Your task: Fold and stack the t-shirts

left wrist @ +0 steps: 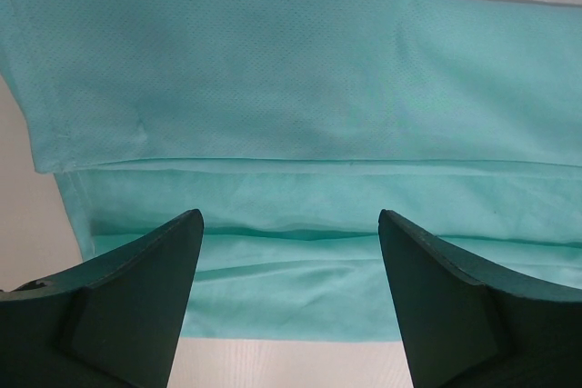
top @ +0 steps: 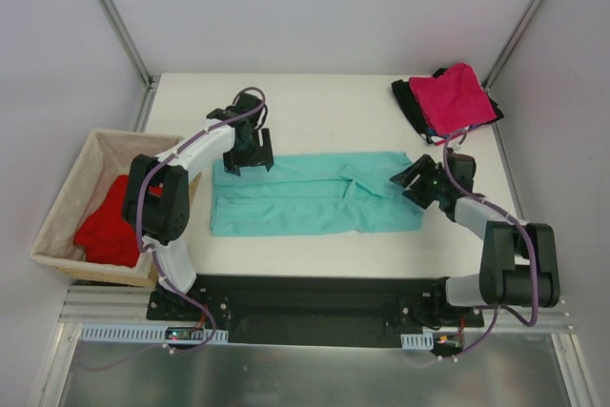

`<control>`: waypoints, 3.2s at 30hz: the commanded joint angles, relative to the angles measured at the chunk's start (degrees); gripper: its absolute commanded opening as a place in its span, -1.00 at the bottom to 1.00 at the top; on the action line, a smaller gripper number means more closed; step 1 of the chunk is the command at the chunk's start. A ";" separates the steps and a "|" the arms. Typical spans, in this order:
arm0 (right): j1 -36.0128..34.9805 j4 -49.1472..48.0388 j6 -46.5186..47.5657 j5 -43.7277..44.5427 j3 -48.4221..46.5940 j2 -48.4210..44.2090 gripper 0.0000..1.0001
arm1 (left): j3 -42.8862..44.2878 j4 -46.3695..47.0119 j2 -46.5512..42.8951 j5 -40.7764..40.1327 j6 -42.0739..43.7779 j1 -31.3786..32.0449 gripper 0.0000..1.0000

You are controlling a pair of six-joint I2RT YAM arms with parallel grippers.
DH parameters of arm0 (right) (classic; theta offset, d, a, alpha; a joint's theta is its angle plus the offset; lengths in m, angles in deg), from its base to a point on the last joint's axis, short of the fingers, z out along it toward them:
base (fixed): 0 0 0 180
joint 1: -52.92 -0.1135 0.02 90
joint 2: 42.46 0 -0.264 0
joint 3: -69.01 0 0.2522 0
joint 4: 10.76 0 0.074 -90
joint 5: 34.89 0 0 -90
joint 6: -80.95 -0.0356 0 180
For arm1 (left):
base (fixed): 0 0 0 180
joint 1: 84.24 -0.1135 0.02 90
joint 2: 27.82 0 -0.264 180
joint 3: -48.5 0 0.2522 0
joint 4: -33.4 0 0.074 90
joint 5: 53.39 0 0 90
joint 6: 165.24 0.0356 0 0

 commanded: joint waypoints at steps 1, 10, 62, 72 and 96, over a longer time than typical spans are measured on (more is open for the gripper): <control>-0.11 -0.51 0.20 -0.37 -2.59 -0.65 0.33 | 0.52 -1.20 0.08 -1.00 0.55 0.41 0.57; -1.34 -1.30 -0.24 -0.55 -3.56 1.55 0.33 | 0.61 -1.29 -0.10 -1.17 0.72 0.41 0.57; -8.63 8.28 7.57 7.54 -3.38 -4.51 -0.99 | 0.61 -1.20 -0.27 -1.79 0.37 0.50 0.57; -16.02 16.35 12.85 16.06 -0.84 -11.54 -0.99 | 0.78 -1.29 -0.63 -1.70 0.37 0.50 0.57; -34.21 32.10 10.22 37.51 -6.45 -17.79 0.54 | 2.01 -1.20 -0.45 -0.91 0.02 1.20 0.57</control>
